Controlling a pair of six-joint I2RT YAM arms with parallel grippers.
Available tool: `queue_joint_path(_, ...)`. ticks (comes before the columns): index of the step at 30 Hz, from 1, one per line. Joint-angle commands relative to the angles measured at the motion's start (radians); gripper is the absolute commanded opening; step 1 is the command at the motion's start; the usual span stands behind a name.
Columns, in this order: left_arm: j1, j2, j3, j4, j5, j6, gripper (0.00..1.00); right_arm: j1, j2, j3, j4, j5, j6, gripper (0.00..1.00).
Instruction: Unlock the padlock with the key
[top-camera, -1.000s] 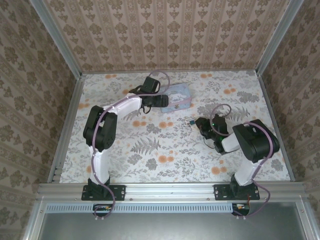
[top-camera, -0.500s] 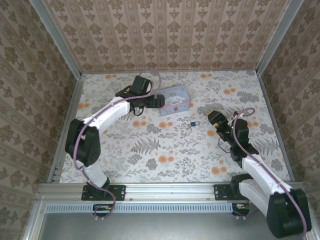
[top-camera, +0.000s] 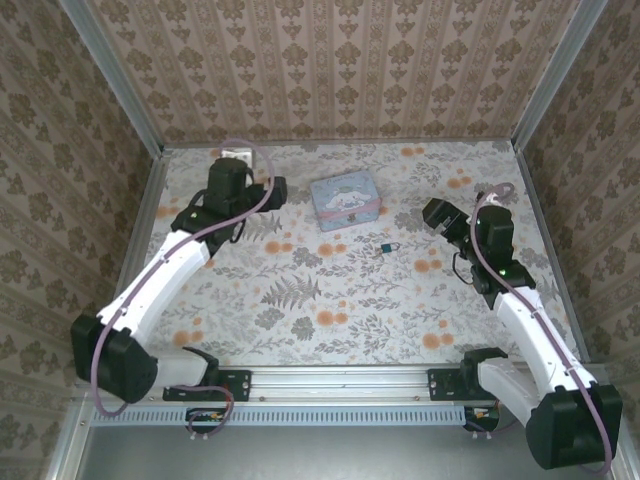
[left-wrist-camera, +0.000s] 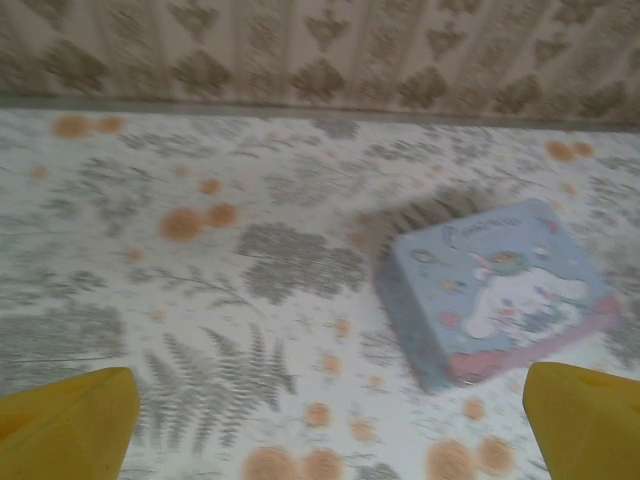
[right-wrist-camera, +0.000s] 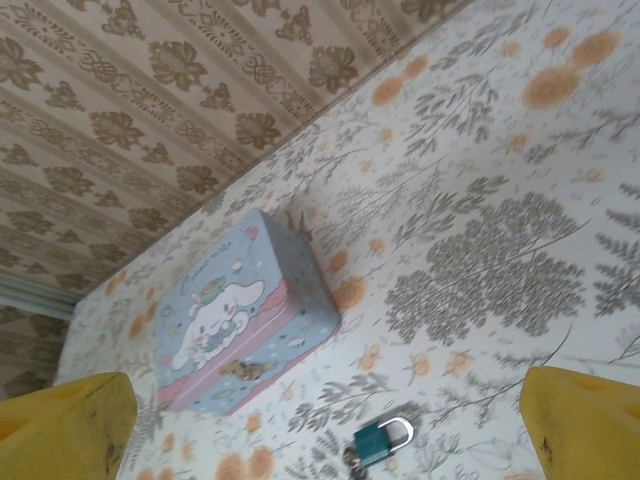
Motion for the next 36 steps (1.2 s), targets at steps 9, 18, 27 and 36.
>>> queue_joint_path(9, 0.098, -0.143, -0.336, 0.385, -0.293, 0.375, 1.00, -0.004, 0.041, 0.023, 0.161, 0.281, -0.274, 0.99)
queue_joint_path(18, 0.225, -0.103, -0.561, 0.664, -0.257, 0.432, 1.00, -0.008, 0.194, -0.054, 0.315, 0.364, -0.446, 0.99)
queue_joint_path(27, 0.317, 0.074, -0.695, 0.973, -0.174, 0.414, 1.00, -0.022, 0.371, -0.139, 0.532, 0.370, -0.537, 1.00)
queue_joint_path(36, 0.390, 0.248, -0.822, 1.318, -0.022, 0.368, 1.00, -0.038, 0.542, -0.288, 0.945, 0.242, -0.594, 1.00)
